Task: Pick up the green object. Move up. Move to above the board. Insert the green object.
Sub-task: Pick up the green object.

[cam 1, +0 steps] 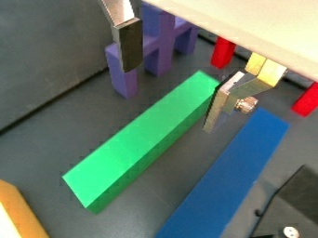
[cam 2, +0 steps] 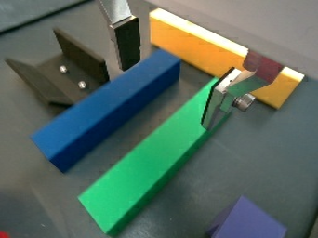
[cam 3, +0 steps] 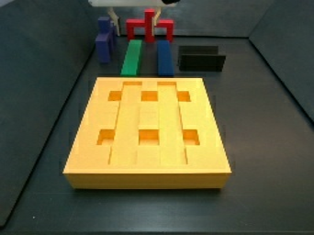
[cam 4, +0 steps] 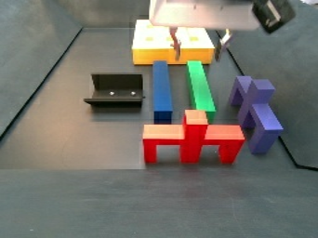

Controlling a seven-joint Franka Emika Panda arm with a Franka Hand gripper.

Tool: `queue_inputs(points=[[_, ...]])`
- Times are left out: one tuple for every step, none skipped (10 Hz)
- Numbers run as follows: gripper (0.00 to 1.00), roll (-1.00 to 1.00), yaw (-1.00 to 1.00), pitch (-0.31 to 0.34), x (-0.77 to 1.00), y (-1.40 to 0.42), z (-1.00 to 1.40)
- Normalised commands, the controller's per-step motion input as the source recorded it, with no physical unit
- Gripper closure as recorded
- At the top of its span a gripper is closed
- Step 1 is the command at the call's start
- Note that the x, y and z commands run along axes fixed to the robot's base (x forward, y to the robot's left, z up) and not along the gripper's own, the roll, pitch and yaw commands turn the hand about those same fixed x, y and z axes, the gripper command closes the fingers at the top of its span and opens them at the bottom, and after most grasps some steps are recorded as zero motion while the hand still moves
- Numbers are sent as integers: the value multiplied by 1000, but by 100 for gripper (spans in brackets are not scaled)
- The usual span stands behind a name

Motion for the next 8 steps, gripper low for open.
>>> queue_inputs(points=[[0, 231, 0, 149, -57, -71, -603], [0, 254, 0, 131, -74, -120, -591], [0, 276, 0, 164, 0, -143, -534], [0, 270, 0, 149, 0, -91, -431], [0, 207, -3, 96, -80, -11, -331], [0, 180, -14, 46, -83, 0, -291], [0, 76, -69, 0, -51, 0, -160], [0, 33, -66, 0, 0, 0, -63]])
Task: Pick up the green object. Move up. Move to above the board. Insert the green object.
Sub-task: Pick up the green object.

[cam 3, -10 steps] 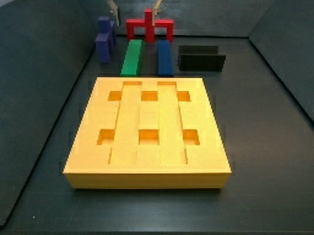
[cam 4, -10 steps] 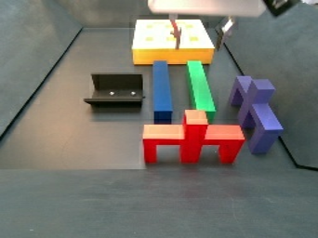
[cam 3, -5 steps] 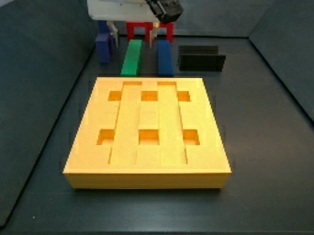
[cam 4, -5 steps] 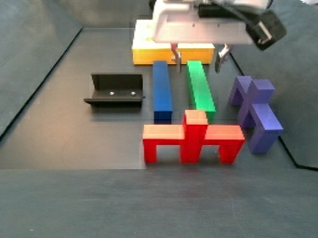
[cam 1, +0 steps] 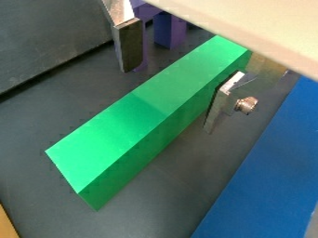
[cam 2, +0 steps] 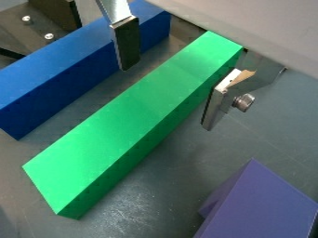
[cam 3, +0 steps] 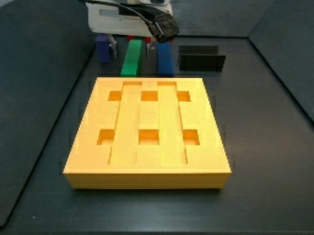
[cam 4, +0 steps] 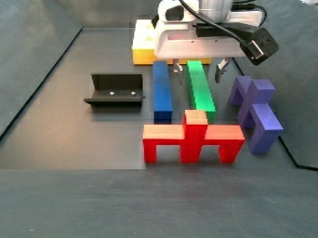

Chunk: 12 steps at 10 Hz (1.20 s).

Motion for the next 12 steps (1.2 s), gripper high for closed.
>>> queue_inputs(points=[[0, 77, 0, -20, 0, 63, -163], [0, 60, 0, -187, -77, 46, -240], [0, 1, 0, -243, -103, 54, -191], [0, 0, -37, -189, -94, 97, -91], [0, 31, -54, -133, -66, 29, -120], [0, 37, -80, -113, -57, 14, -74], [0, 36, -54, -79, -89, 26, -37], [0, 31, -63, 0, -37, 0, -43], [0, 6, 0, 0, 0, 0, 0], [0, 0, 0, 0, 0, 0, 0], [100, 0, 0, 0, 0, 0, 0], [100, 0, 0, 0, 0, 0, 0]])
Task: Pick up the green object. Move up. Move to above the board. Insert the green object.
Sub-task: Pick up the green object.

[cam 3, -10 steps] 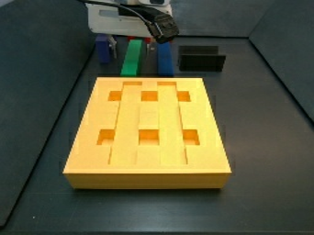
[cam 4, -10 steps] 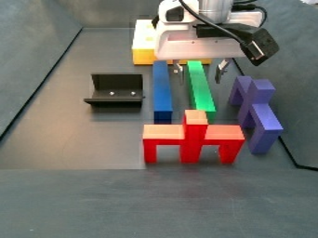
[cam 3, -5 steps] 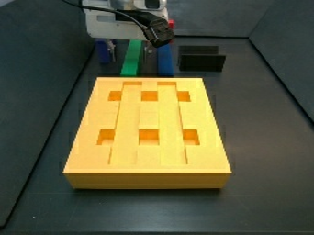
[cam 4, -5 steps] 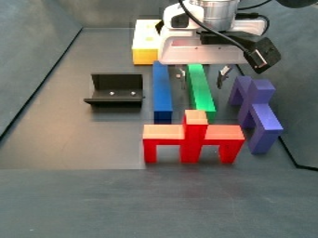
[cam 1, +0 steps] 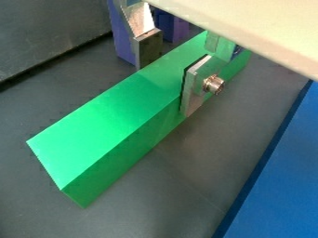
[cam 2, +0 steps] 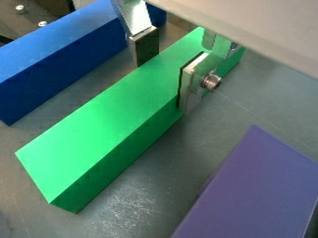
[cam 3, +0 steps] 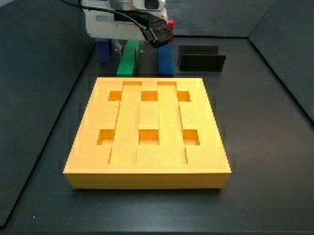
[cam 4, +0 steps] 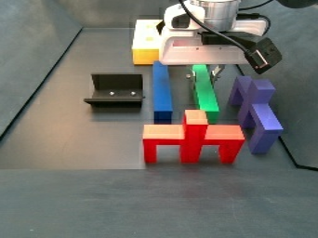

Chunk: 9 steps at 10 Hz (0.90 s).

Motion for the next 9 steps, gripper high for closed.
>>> queue_inputs(points=[[100, 0, 0, 0, 0, 0, 0], [100, 0, 0, 0, 0, 0, 0], [100, 0, 0, 0, 0, 0, 0], [100, 0, 0, 0, 0, 0, 0], [100, 0, 0, 0, 0, 0, 0], [100, 0, 0, 0, 0, 0, 0], [100, 0, 0, 0, 0, 0, 0], [100, 0, 0, 0, 0, 0, 0], [100, 0, 0, 0, 0, 0, 0]])
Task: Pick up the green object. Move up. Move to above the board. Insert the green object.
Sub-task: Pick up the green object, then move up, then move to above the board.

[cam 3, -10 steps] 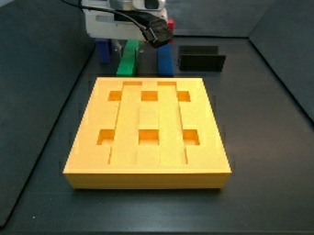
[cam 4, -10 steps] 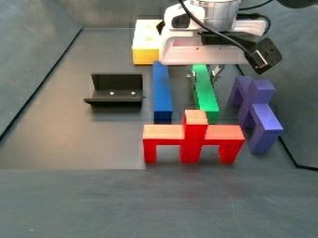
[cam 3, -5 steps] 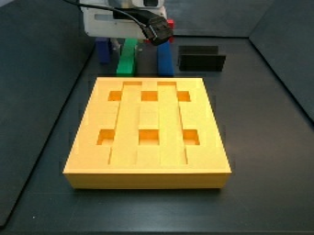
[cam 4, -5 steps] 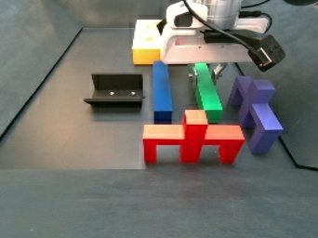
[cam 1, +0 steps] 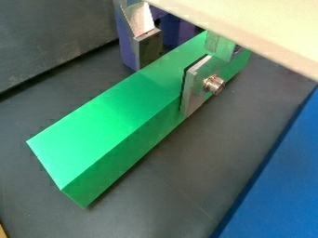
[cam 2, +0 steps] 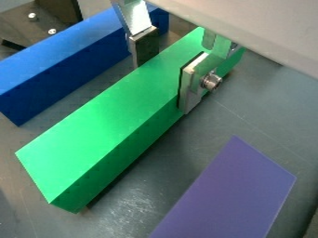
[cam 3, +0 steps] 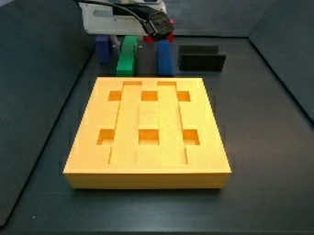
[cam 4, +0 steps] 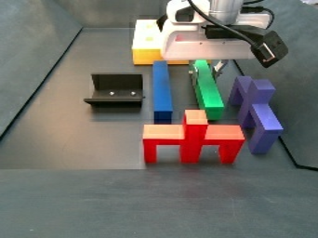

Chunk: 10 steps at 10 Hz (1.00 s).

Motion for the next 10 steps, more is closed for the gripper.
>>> queue_inputs(points=[[100, 0, 0, 0, 0, 0, 0], [100, 0, 0, 0, 0, 0, 0], [100, 0, 0, 0, 0, 0, 0], [100, 0, 0, 0, 0, 0, 0], [100, 0, 0, 0, 0, 0, 0], [100, 0, 0, 0, 0, 0, 833], [100, -6, -53, -24, 63, -84, 846], [100, 1, -51, 5, 5, -60, 648], [100, 20, -24, -21, 10, -25, 243], [100, 0, 0, 0, 0, 0, 1400]])
